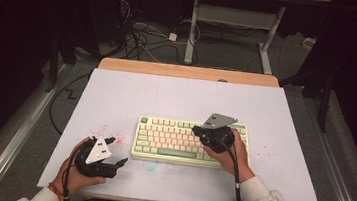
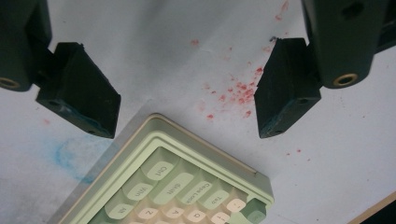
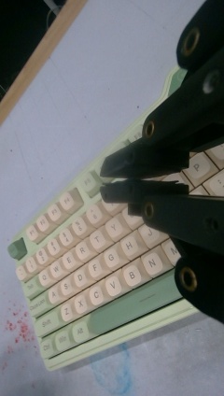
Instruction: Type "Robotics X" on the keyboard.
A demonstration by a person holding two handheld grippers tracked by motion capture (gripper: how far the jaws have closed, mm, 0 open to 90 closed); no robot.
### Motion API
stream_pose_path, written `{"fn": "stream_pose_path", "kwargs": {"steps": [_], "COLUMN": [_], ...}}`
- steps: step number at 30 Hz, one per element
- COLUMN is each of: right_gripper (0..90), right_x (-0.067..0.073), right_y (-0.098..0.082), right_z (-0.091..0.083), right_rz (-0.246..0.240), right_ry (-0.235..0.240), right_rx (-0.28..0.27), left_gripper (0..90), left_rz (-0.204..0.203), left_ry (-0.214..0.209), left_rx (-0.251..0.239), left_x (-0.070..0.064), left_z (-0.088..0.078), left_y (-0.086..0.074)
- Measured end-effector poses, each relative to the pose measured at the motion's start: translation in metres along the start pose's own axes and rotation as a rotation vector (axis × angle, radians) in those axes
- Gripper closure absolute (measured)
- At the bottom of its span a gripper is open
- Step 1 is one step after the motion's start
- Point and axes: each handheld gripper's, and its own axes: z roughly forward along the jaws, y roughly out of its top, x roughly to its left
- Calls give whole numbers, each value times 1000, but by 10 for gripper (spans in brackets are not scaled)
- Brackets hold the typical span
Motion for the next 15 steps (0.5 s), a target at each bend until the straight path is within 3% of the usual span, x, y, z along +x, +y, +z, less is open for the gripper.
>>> {"fn": "stream_pose_path", "kwargs": {"steps": [4,6,9,15], "right_gripper": [797,743,639,518], "right_x": [-2,-3,-4,-4], "right_y": [-2,-3,-5,-11], "right_z": [-14,-22,-32,-47], "right_rz": [7,12,22,40], "right_ry": [-19,-36,-59,-86], "right_rx": [-63,-101,-137,-187], "left_gripper": [220,240,240,227], "left_rz": [2,-8,-7,-9], "left_ry": [-12,-38,-35,-28], "left_rx": [13,13,20,16], "left_x": [0,1,1,1], "left_z": [1,1,1,0], "left_y": [0,-1,-1,-1]}}
